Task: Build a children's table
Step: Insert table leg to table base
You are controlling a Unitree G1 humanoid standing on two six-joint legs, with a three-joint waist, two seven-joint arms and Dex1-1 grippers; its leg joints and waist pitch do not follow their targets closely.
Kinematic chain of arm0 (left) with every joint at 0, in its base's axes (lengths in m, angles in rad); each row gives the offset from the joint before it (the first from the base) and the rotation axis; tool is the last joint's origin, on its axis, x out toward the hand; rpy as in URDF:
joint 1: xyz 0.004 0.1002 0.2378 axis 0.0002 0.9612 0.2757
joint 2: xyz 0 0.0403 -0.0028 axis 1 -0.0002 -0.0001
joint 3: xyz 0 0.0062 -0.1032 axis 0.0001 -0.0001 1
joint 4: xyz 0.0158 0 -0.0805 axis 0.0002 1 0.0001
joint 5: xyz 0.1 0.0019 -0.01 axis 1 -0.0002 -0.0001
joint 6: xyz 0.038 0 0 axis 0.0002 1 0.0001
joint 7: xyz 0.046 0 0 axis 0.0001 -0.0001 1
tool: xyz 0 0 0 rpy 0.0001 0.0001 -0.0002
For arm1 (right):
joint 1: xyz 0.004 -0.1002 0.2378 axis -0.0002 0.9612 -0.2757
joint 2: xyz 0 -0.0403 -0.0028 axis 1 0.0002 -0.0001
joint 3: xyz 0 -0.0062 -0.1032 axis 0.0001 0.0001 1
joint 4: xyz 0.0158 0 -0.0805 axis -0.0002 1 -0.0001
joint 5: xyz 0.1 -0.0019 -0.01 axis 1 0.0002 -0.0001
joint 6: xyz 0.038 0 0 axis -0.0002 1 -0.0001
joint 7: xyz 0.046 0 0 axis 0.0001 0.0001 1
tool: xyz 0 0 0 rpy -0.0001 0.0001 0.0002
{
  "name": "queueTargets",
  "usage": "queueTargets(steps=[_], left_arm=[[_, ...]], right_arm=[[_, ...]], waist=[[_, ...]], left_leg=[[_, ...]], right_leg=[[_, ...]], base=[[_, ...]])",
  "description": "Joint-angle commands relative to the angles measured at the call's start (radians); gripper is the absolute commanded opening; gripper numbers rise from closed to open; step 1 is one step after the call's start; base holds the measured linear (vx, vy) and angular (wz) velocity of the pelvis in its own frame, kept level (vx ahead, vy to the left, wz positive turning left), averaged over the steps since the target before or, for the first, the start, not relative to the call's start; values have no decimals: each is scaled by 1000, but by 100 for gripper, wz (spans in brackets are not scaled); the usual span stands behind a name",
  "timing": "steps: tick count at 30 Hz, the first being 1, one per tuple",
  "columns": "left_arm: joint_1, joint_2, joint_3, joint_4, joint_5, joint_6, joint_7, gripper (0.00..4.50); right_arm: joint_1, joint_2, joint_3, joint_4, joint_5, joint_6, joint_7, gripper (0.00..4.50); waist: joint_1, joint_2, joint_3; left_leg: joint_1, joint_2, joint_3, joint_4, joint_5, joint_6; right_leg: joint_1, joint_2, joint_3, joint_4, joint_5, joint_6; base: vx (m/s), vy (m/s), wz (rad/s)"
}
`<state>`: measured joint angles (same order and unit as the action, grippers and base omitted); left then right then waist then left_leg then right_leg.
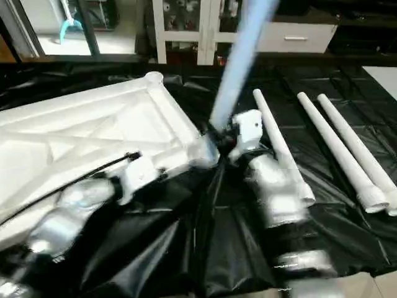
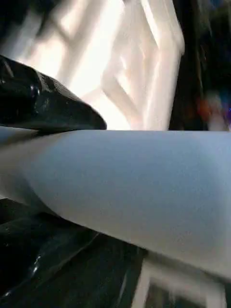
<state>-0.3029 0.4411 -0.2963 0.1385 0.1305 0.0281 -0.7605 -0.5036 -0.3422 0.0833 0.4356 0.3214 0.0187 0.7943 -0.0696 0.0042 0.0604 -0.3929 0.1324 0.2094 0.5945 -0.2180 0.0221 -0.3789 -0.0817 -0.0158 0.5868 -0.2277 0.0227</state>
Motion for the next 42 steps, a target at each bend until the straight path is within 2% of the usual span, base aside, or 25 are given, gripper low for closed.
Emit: queueTargets(steps=[1, 2, 4, 5, 7, 8, 9, 10, 15, 17, 21, 22, 23, 25, 26, 27, 29, 32, 36, 38, 42], left_arm=[[39, 47, 13, -14, -29, -26, -89, 10], [43, 62, 13, -15, -39, -48, -104, 10], [45, 86, 14, -10, -55, -66, -130, 10], [43, 97, 14, 1, -58, -85, -140, 10], [39, 103, 15, 12, -59, -97, -146, 10], [34, 109, 19, 18, -65, -102, -155, 10], [30, 116, 24, 20, -80, -108, -165, 10], [28, 117, 26, 19, -86, -106, -169, 10], [23, 119, 26, 30, -91, -120, -174, 10], [19, 117, 24, 38, -84, -123, -169, 10], [14, 102, 13, 43, -79, -107, -161, 10], [13, 99, 11, 42, -80, -106, -162, 10], [10, 94, 9, 45, -78, -107, -163, 10], [7, 91, 7, 49, -76, -109, -164, 10], [4, 89, 5, 53, -74, -113, -163, 10], [4, 89, 5, 53, -74, -113, -163, 10], [1, 86, 1, 59, -72, -116, -163, 10], [-1, 83, -4, 62, -68, -120, -163, 10], [1, 80, -5, 64, -64, -124, -161, 10], [4, 80, -4, 62, -63, -124, -159, 10], [7, 81, -5, 60, -61, -122, -156, 10]], right_arm=[[62, -82, 40, 87, -57, 66, 121, 184], [59, -107, 49, 88, -55, 60, 177, 184], [54, -148, 59, 95, -45, 47, 281, 184], [47, -165, 62, 109, -42, 45, 335, 184], [42, -175, 64, 121, -43, 42, 367, 184], [37, -191, 73, 137, -41, 42, 415, 184], [37, -214, 92, 151, -31, 47, 480, 184], [40, -222, 100, 154, -25, 47, 509, 184], [49, -223, 104, 193, -20, 25, 586, 184], [50, -217, 103, 211, -23, 14, 595, 184], [66, -193, 116, 248, -41, 18, 571, 184], [69, -189, 120, 256, -49, 12, 564, 184], [70, -190, 141, 268, -68, 29, 566, 184], [67, -194, 165, 279, -91, 34, 571, 184], [64, -201, 196, 289, -122, 39, 581, 184], [64, -201, 196, 289, -122, 39, 581, 184], [54, -206, 244, 310, -173, 29, 593, 184], [36, -196, 281, 328, -213, 25, 589, 184], [15, -162, 279, 343, -216, 9, 557, 184], [8, -148, 278, 343, -209, 15, 551, 184], [-12, -126, 299, 357, -218, 28, 568, 184]], waist=[[6, -6, -31], [9, -11, -29], [15, -5, -25], [17, -19, -23], [21, -14, -22], [20, -26, -21], [23, -23, -21], [23, -32, -21], [26, -27, -23], [27, -31, -24], [33, -27, -24], [35, -27, -24], [37, -21, -24], [38, -24, -20], [38, -25, -19], [37, -21, -16], [35, -19, -16], [36, -20, -20], [34, -25, -21], [33, -24, -22], [29, -25, -21]], left_leg=[[29, 113, -47, -77, -58, 147], [26, 113, -46, -77, -67, 152], [33, 116, -44, -80, -103, 142], [33, 118, -44, -81, -118, 132], [40, 119, -41, -83, -120, 109], [41, 118, -37, -82, -117, 107], [41, 117, -37, -81, -110, 103], [40, 116, -35, -80, -112, 103], [45, 118, -33, -78, -96, 103], [45, 117, -31, -76, -83, 106], [45, 117, -30, -76, -100, 97], [45, 117, -30, -77, -110, 91], [46, 117, -32, -79, -126, 81], [47, 118, -31, -83, -157, 66], [48, 117, -31, -84, -174, 58], [53, 118, -33, -91, -252, 18], [56, 118, -37, -94, -304, -18], [58, 116, -37, -95, -287, -25], [56, 117, -38, -96, -298, -24], [57, 117, -41, -99, -339, -36], [57, 117, -44, -100, -367, -45]], right_leg=[[23, -70, 33, -34, 238, -331], [25, -75, 36, -32, 212, -337], [19, -73, 37, -37, 146, -340], [20, -73, 39, -37, 101, -341], [15, -70, 39, -39, 80, -342], [13, -67, 39, -40, 81, -342], [14, -68, 40, -38, 84, -345], [16, -68, 40, -39, 79, -345], [12, -68, 42, -37, 81, -347], [13, -68, 42, -35, 100, -350], [14, -67, 42, -37, 85, -354], [15, -68, 42, -37, 72, -354], [15, -68, 42, -39, 51, -351], [13, -67, 42, -45, 12, -345], [13, -67, 42, -47, -10, -343], [10, -66, 44, -56, -102, -330], [8, -67, 45, -61, -162, -314], [9, -66, 47, -60, -135, -303], [8, -65, 47, -61, -134, -298], [5, -67, 48, -66, -195, -283], [1, -67, 49, -70, -238, -269]], base=[[0, 0, 0], [0, 0, 0], [0, 0, 0], [0, 0, 0], [0, 0, 0], [0, 0, 0], [0, 0, 0], [0, 0, 0], [0, 0, 0], [0, 0, 0], [0, 0, 0], [0, 0, 0], [0, 0, 0], [0, 0, 0], [0, 0, 0], [0, 0, 0], [0, 0, 0], [0, 0, 0], [0, 0, 0], [0, 0, 0], [0, 0, 0]])
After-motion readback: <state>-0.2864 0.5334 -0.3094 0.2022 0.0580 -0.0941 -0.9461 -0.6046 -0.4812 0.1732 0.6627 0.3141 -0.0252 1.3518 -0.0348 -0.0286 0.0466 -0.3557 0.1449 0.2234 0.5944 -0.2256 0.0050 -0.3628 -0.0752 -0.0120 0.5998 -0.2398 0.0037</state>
